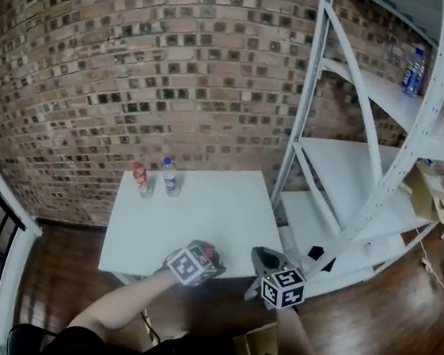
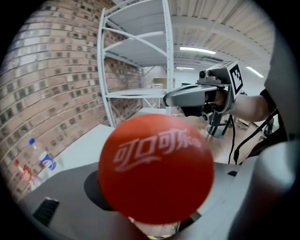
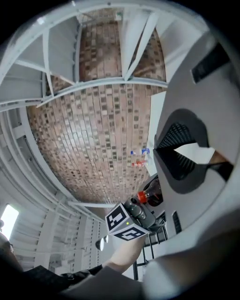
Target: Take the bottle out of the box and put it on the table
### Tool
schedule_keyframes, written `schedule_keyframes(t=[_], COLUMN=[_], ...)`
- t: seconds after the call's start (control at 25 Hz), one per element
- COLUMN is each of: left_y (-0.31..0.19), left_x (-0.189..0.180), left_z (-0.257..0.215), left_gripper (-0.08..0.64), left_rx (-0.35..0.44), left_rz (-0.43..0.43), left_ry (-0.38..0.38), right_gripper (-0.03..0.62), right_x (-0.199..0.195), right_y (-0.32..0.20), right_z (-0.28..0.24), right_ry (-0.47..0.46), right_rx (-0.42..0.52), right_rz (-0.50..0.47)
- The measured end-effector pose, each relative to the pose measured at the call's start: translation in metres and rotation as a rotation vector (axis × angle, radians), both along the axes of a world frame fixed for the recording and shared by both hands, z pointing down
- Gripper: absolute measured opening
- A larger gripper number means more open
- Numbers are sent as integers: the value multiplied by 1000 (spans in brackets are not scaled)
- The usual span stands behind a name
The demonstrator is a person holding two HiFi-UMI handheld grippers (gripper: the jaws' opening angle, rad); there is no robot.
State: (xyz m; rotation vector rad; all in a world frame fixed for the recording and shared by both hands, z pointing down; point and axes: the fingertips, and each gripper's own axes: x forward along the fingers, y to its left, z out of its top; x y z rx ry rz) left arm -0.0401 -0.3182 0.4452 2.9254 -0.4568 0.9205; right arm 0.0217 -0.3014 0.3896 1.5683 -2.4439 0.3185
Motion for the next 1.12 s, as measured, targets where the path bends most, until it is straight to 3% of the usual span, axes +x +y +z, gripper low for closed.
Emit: schedule_keyframes(t=[0.24, 0.64, 0.88, 1.12], left_y=[-55, -139, -180, -220], left_x=[-115, -259, -299, -312], left_z=[-5, -15, 20, 61], left_gripper=[313, 313, 313, 312], left_rx=[-11, 31, -30, -93], left_rz=[-203, -318, -377, -459], left_ry=[7, 5, -21, -84], right_gripper=[2, 2, 2, 2], right_x=[-119, -266, -308, -315], right_y=[-71, -148, -188, -243], right_z=[10, 1, 18, 39], right_ry=[53, 117, 166, 168], right_rx=[-14, 3, -32, -67], right_rz=[-225, -347, -452, -514])
